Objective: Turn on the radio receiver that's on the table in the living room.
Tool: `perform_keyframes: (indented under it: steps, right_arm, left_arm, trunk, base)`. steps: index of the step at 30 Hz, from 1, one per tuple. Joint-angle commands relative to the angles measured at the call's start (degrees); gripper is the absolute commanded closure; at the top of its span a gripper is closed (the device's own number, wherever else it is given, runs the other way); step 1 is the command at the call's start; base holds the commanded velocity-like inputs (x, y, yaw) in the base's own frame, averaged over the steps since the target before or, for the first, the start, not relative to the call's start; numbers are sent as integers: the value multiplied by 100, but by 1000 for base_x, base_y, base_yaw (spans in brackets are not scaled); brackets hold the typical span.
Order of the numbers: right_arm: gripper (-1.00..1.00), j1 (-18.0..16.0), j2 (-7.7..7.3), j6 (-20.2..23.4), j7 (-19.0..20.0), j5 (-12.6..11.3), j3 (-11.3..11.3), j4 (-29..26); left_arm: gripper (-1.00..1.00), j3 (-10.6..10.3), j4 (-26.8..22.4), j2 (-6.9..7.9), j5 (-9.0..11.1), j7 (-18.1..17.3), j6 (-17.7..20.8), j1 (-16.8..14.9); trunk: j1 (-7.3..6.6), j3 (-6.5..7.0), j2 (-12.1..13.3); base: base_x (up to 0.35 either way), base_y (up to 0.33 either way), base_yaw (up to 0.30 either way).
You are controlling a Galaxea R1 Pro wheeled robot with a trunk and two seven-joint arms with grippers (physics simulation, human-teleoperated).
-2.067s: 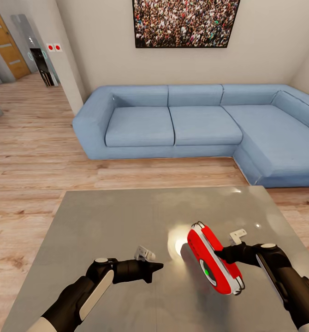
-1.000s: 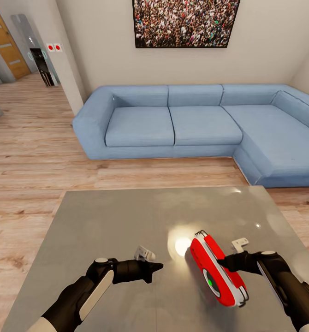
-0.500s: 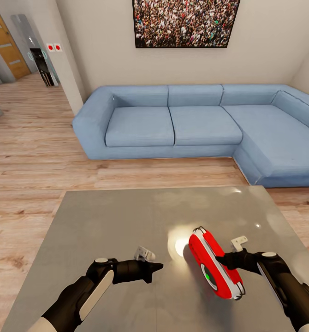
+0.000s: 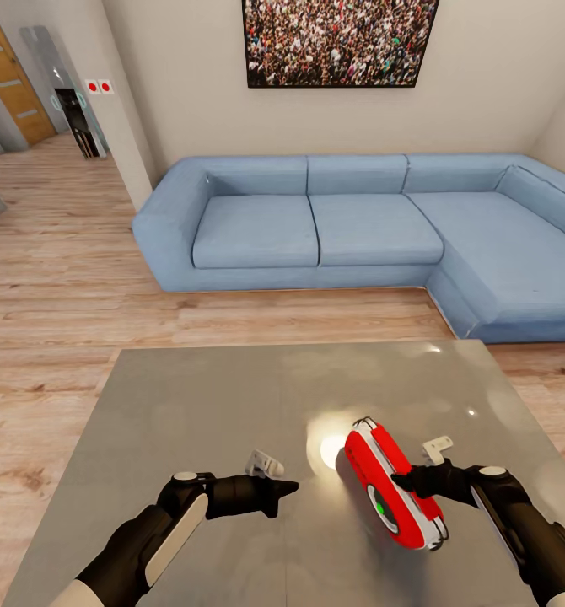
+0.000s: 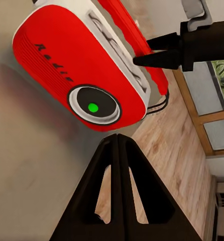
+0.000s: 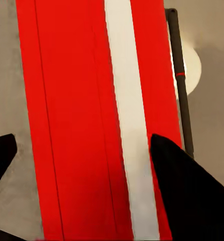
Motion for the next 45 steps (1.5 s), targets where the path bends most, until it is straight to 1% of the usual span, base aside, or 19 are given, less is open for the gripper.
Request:
perform_keyframes:
  steps: [1,15,20,23,26,32,36,38,41,45]
  right_arm:
    - [-100,0,0,0,-1,-3,0,0]
    - [-100,0,-13,0,7,4,-4,-6]
    - [-100,0,-45,7,41,3,-8,-80]
    - [-100,0,-60,34,59,2,-19,-299]
    - [-100,0,-80,80,70,12,-141,-738]
    - [-100,0,-106,279,81,17,-217,-984]
    - [-100,0,-172,532,250,18,-229,-1202]
    - [-100,0,-220,694,466,23,-234,-1390]
    - [-100,0,-298,789,698,26,-258,-1513]
    - [-100,0,-352,823,804,32,-345,-1557]
  left_arm:
    - [100,0,0,0,0,0,0,0]
    - [100,0,0,0,-4,0,0,0]
    - [100,0,0,1,-6,0,0,0]
    - [100,0,0,0,-8,0,0,0]
    - [100,0,0,2,-8,0,0,0]
    - [100,0,0,6,-9,0,0,0]
    - [100,0,-2,8,-19,0,0,0]
    - [100,0,-6,8,-20,0,0,0]
    - [100,0,-8,9,-18,0,0,0]
    - [100,0,-4,9,-18,0,0,0]
  trunk:
    - [0,0,0]
    - [0,0,0]
    - [0,0,0]
    - [0,0,0]
    - [0,0,0]
    - [0,0,0]
    - [0,0,0]
    - [0,0,0]
    - [0,0,0]
    - [0,0,0]
  base:
    - [0,0,0]
    - [0,0,0]
    - [0,0,0]
    - [0,0,0]
    - [0,0,0]
    - [0,0,0]
    - [0,0,0]
    - [0,0,0]
    - [0,0,0]
    - [0,0,0]
